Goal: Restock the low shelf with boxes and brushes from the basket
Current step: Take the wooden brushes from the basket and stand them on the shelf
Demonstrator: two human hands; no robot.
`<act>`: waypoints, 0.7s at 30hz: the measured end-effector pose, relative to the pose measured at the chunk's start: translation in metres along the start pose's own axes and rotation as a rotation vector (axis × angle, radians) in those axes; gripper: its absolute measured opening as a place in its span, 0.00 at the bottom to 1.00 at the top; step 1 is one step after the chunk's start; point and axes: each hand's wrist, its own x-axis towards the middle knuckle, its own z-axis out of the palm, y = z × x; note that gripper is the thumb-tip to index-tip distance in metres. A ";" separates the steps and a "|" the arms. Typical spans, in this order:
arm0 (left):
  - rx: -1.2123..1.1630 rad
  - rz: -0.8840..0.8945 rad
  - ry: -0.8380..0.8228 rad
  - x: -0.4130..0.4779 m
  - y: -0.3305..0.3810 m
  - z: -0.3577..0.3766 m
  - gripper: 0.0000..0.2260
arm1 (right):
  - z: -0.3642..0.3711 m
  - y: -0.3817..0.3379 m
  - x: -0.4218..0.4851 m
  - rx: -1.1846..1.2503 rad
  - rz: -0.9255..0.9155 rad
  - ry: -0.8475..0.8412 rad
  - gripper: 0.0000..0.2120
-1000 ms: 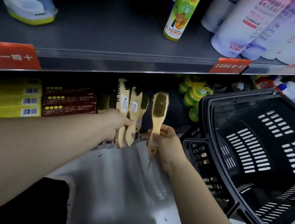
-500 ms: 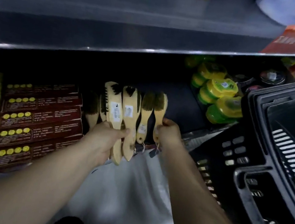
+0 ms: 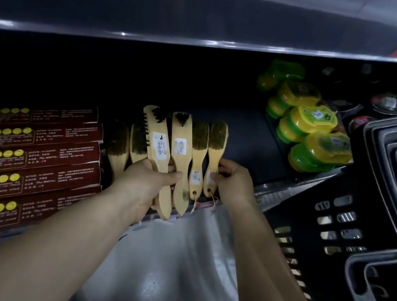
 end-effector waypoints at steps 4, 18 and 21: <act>-0.030 0.007 -0.019 0.002 0.001 0.002 0.10 | -0.004 -0.004 -0.015 -0.086 -0.118 0.142 0.11; -0.151 -0.043 -0.100 -0.004 0.019 0.018 0.15 | -0.034 0.003 0.000 0.200 0.017 0.148 0.03; -0.084 -0.057 -0.154 -0.004 0.017 0.015 0.16 | -0.033 0.010 0.014 0.051 0.069 0.135 0.12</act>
